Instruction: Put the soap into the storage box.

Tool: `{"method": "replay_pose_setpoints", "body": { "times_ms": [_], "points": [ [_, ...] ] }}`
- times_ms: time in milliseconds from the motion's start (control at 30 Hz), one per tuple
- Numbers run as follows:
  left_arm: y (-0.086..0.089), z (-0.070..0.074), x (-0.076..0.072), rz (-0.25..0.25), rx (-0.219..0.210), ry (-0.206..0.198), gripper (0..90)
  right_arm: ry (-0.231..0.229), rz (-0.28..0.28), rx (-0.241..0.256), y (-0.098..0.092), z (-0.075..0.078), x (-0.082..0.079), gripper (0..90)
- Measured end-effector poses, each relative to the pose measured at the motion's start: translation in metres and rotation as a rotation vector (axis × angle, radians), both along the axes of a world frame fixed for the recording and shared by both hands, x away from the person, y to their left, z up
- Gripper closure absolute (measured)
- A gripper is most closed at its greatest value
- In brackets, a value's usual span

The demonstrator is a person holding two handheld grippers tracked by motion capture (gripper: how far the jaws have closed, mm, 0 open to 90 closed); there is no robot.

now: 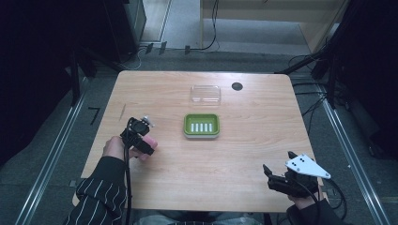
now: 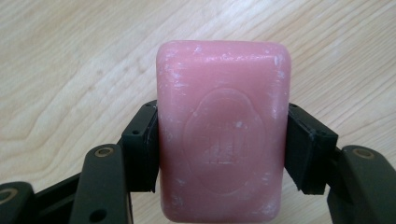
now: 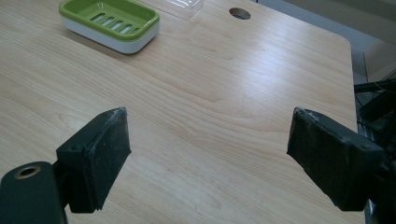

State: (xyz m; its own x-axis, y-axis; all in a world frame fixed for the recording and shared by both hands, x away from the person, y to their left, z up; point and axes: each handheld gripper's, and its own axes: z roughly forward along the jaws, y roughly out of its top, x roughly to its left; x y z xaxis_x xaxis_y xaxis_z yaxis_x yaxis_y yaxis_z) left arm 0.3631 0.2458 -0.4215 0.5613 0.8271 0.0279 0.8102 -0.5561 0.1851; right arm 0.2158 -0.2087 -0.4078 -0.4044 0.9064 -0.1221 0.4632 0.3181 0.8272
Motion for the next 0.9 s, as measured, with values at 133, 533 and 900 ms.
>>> {"method": "replay_pose_setpoints", "body": {
  "times_ms": [133, 533, 900],
  "points": [
    [-0.007, 0.001, 0.003, -0.029, 0.004, 0.005, 38.8, -0.001, -0.002, -0.001, 0.0, 0.0, 0.0, 13.5],
    [-0.022, 0.009, 0.013, -0.079, -0.007, -0.014, 38.8, 0.005, -0.02, 0.002, -0.004, 0.0, -0.004, 13.5],
    [-0.035, 0.013, 0.024, -0.134, -0.004, -0.014, 38.8, 0.008, -0.047, 0.001, -0.01, -0.001, -0.011, 13.4]
  ]
}}
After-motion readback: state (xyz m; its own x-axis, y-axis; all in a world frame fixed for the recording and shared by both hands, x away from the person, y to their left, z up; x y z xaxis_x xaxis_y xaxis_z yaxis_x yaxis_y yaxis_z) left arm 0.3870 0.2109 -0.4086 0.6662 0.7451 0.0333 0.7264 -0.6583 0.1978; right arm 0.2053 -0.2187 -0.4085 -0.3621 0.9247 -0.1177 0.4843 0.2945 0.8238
